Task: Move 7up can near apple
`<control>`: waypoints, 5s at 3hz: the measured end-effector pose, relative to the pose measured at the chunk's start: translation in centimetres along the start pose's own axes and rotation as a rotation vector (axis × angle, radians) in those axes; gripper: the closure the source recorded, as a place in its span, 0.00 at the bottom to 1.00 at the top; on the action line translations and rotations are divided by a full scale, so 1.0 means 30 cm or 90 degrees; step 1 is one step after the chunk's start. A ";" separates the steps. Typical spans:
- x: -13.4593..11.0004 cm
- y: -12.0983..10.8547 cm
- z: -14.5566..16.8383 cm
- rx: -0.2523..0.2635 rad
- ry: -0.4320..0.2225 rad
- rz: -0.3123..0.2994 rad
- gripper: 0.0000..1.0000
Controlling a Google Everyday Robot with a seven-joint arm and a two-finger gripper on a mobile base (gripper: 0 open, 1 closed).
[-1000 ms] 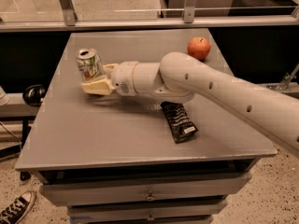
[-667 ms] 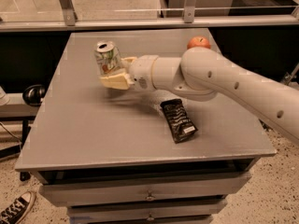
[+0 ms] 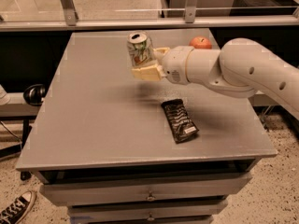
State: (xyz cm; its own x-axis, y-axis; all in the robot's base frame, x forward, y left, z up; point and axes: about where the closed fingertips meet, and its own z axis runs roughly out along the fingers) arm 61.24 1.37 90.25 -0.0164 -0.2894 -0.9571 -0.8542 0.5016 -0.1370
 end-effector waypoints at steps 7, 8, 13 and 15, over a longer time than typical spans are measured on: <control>0.281 -0.597 -0.571 0.242 -0.059 0.078 1.00; 0.333 -0.647 -0.546 0.227 -0.054 0.096 1.00; 0.419 -0.683 -0.469 0.161 0.015 0.129 0.12; 0.369 -0.649 -0.523 0.168 0.014 0.103 0.00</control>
Offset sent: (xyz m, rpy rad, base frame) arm -0.0002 -0.0871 0.0061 0.0317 -0.0280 -0.1997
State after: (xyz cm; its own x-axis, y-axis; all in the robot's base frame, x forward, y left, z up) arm 69.53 -24.37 86.34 -0.1547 -0.2045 -0.9666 -0.6755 0.7358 -0.0476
